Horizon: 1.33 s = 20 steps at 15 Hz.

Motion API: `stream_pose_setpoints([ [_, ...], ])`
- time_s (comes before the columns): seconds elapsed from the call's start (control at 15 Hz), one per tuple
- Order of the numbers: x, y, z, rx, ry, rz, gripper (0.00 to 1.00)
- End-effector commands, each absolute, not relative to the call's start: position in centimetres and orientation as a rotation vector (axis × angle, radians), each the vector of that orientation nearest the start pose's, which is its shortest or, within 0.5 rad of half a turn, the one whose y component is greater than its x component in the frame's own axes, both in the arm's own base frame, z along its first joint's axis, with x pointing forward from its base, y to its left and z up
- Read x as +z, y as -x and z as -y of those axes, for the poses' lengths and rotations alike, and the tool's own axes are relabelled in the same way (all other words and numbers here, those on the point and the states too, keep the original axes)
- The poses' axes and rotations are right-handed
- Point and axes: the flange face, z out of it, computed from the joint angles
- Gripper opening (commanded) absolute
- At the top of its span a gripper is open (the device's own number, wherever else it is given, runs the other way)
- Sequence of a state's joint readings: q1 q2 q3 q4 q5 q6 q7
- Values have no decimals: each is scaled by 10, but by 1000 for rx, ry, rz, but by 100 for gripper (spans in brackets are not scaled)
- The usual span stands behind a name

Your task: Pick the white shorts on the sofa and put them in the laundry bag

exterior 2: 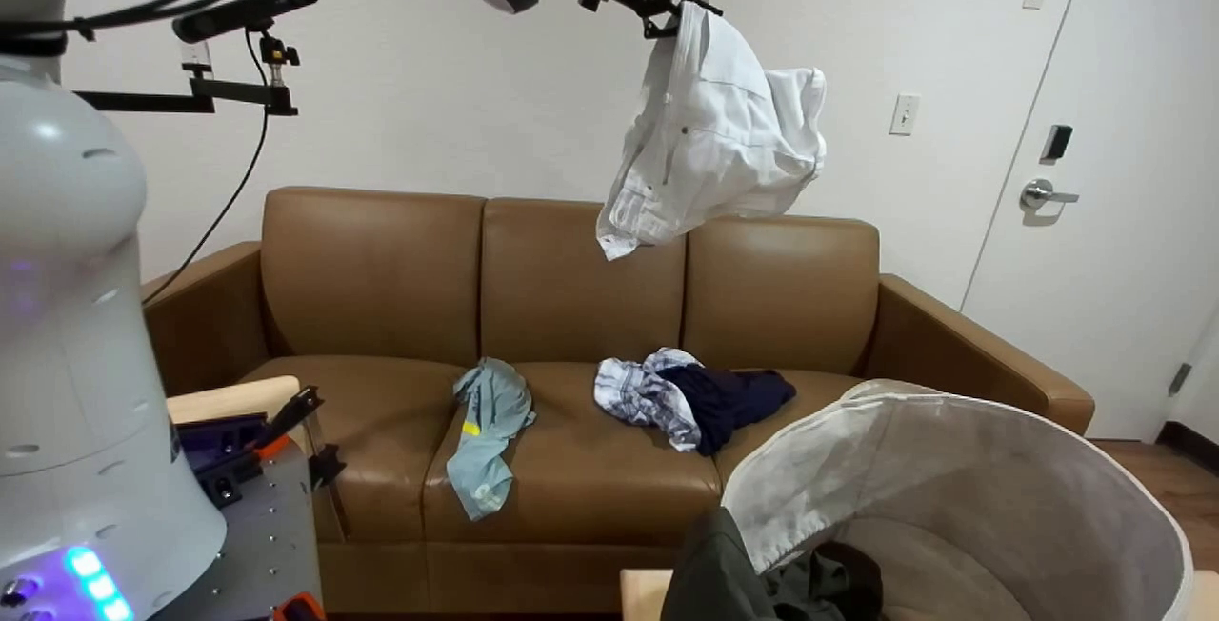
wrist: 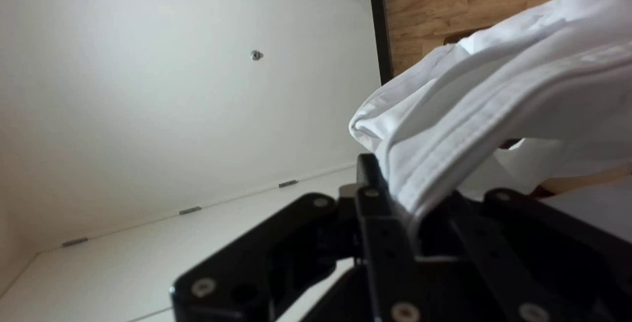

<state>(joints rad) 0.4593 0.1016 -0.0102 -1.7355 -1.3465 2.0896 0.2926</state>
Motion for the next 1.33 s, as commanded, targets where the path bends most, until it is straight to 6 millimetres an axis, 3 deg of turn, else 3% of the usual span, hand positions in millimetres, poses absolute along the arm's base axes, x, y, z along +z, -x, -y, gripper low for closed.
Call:
stream_pose_setpoints([
  [0.0,612,-554,-180,636,-1794,-525,2],
  [0.13,633,-532,-150,566,-1750,-433,2],
  [0.33,656,-495,-121,506,-1701,-429,2],
  [0.4,658,-490,-119,534,-1660,-428,2],
  [0.47,654,-515,-126,526,-1746,-415,8],
  [0.6,659,-497,-119,530,-1714,-410,8],
  [0.73,655,-492,-120,527,-1704,-420,8],
  [0.8,653,-492,-122,525,-1703,-424,2],
  [0.93,646,-492,-112,462,-1809,-328,2],
  [1.27,612,-442,-24,270,-2084,-166,2],
])
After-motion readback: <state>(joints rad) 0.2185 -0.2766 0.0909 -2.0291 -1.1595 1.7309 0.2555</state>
